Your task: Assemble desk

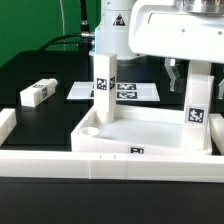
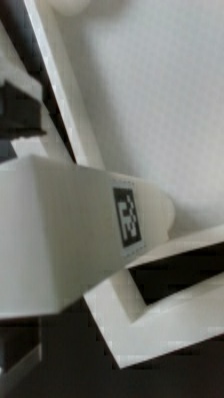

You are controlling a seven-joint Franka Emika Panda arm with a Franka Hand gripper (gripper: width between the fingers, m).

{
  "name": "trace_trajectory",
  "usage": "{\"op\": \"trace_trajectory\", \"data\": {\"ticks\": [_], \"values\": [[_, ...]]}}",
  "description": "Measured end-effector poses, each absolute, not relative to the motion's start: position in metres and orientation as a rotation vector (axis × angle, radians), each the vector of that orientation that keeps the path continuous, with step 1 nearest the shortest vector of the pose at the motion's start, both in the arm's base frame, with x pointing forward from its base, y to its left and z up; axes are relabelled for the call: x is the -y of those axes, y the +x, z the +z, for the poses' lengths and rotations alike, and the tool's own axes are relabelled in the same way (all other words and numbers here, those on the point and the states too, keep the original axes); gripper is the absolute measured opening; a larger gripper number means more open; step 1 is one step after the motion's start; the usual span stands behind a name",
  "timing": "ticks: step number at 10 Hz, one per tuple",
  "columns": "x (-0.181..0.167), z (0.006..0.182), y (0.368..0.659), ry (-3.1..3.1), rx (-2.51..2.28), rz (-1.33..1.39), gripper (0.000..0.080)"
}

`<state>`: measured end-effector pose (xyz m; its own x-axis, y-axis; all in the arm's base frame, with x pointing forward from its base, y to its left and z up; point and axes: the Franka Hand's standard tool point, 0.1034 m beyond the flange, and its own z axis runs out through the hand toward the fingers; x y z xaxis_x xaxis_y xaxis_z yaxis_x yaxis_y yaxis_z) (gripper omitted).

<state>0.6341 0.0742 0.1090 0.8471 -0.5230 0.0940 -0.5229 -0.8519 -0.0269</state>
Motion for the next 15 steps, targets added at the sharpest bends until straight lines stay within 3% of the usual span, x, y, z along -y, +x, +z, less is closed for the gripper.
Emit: {"op": "trace_trajectory", "data": {"ticks": [1,2,5,7,13,15], "values": [[-0.076,0.111,0.633,-3.019,-0.846,-0.155,0.0498],[-0.079,0.121,0.626,-3.014,-0.827,-0.154,0.0615],[-0.048,0.148,0.602,-3.004,-0.701,-0.135,0.0649],[-0.013,0.148,0.597,-3.022,-0.669,-0.137,0.0649],[-0.016,0.145,0.597,-3.022,-0.673,-0.131,0.0649],[0.002,0.147,0.586,-3.037,-0.567,-0.146,0.0649]]}}
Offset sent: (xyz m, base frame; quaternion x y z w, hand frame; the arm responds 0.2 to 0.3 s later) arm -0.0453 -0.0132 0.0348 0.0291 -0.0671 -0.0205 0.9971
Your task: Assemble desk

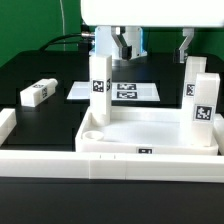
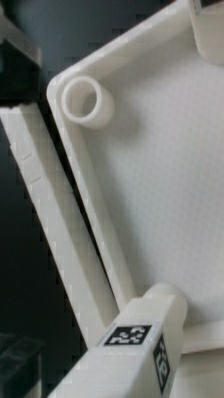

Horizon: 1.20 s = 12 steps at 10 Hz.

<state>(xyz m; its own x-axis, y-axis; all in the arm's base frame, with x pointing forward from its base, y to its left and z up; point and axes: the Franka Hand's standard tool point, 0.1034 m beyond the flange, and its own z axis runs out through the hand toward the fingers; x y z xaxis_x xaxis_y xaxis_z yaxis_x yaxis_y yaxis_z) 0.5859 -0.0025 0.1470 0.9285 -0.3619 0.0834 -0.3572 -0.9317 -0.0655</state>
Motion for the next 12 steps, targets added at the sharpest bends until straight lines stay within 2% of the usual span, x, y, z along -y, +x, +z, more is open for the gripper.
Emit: {"op": "trace_trajectory", "data": {"ticks": [2,4,8,12], "values": [[0.058,0.147,0.553,-3.038,-0.502,-0.182,0.0649],[0.096,0.150,0.547,-3.054,-0.465,-0.196,0.0649],[0.095,0.145,0.545,-3.048,-0.484,-0.182,0.0649],[0.167,0.109,0.487,-3.060,-0.669,-0.078,0.0649]]}}
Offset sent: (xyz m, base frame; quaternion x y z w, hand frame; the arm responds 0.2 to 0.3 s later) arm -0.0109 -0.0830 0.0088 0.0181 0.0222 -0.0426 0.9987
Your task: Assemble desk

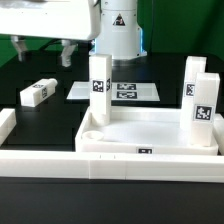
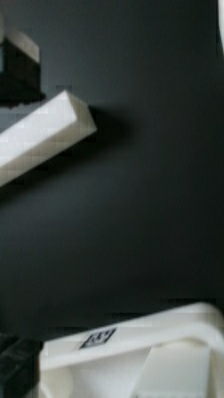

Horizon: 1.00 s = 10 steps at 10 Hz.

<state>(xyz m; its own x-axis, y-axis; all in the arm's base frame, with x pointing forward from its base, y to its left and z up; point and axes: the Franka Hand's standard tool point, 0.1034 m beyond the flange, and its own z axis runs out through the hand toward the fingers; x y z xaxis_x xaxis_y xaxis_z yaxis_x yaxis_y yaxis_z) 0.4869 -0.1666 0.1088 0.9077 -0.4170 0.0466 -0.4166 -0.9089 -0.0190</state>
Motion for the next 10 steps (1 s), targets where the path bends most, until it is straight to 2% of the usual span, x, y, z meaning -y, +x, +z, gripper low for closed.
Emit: {"op": "trace_trajectory", "data": {"ticks": [1,5,6,8,10], "values": [[0.182,0.105,0.481,-3.064,-0.692,-0.069,0.0649],[0.180,0.103,0.480,-3.069,-0.668,-0.061,0.0649],[0.187,0.098,0.472,-3.078,-0.604,-0.060,0.0649],[0.220,0.069,0.435,-3.096,-0.642,-0.023,0.0649],[0.225,0.052,0.429,-3.133,-0.623,-0.004,0.0649]]}}
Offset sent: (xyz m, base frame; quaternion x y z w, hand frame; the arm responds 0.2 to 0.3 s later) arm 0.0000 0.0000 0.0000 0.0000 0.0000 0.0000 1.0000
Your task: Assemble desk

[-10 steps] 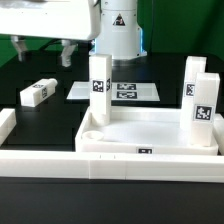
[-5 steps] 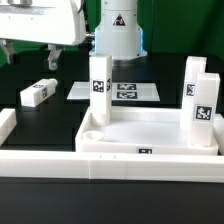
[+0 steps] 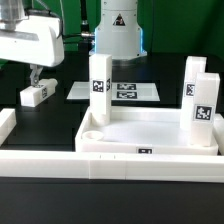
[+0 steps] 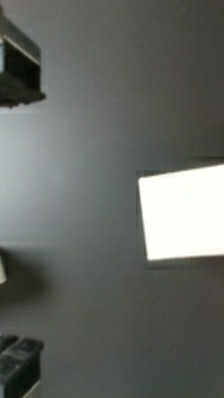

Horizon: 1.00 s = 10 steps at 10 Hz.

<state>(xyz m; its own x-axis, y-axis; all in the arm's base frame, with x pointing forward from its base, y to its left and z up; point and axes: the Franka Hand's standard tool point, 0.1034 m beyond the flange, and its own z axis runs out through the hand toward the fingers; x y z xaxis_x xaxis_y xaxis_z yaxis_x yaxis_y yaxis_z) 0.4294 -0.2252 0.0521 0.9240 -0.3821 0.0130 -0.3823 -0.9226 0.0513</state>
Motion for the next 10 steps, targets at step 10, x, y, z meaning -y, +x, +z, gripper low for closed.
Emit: {"op": "trace_trajectory", "data": {"ticks": [10], "values": [[0.211,0.049,0.418,3.202,0.419,-0.747,0.0649]]}}
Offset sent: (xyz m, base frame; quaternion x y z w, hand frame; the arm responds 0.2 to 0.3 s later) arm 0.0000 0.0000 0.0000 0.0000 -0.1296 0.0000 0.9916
